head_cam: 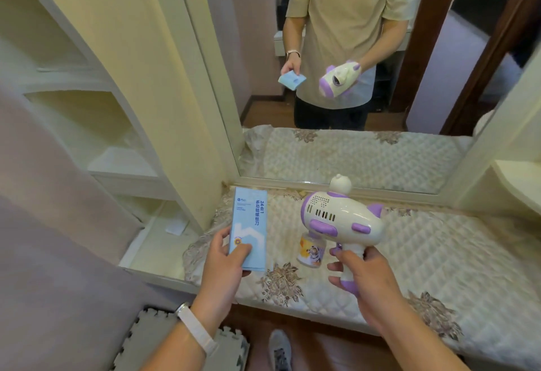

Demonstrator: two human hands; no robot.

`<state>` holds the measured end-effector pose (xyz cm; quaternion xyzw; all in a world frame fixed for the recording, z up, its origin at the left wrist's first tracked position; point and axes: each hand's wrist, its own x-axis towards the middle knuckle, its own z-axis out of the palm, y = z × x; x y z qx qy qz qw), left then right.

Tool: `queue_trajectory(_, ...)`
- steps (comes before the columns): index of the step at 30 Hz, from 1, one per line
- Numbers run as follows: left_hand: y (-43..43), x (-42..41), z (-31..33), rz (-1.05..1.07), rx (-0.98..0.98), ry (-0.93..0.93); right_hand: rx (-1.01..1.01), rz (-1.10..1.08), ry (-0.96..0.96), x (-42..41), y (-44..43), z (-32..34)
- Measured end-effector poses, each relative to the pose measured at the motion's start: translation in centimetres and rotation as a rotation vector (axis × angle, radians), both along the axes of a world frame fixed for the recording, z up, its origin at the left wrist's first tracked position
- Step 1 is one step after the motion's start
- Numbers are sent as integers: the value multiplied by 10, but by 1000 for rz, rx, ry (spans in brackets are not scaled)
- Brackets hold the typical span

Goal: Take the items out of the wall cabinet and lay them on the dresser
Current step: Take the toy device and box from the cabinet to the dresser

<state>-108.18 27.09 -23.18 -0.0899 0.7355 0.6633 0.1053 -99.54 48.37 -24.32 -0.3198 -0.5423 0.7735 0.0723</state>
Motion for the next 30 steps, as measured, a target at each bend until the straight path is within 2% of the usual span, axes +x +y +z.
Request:
queue_trajectory(13, -29, -160, -108, -11, 78, -270, 41, 83, -251, -151, -18, -63)
queue_trajectory(18, -24, -192, -130, -65, 77, -346, -61, 100, -284, -195, -31, -80)
queue_trajectory(24, -26, -221, -160, -70, 70, -421, -304, 116, -268, -231, -35, -110)
queue_trajectory(30, -23, -241, -183, -99, 67, -472, -368, 156, -302, -248, -30, -137)
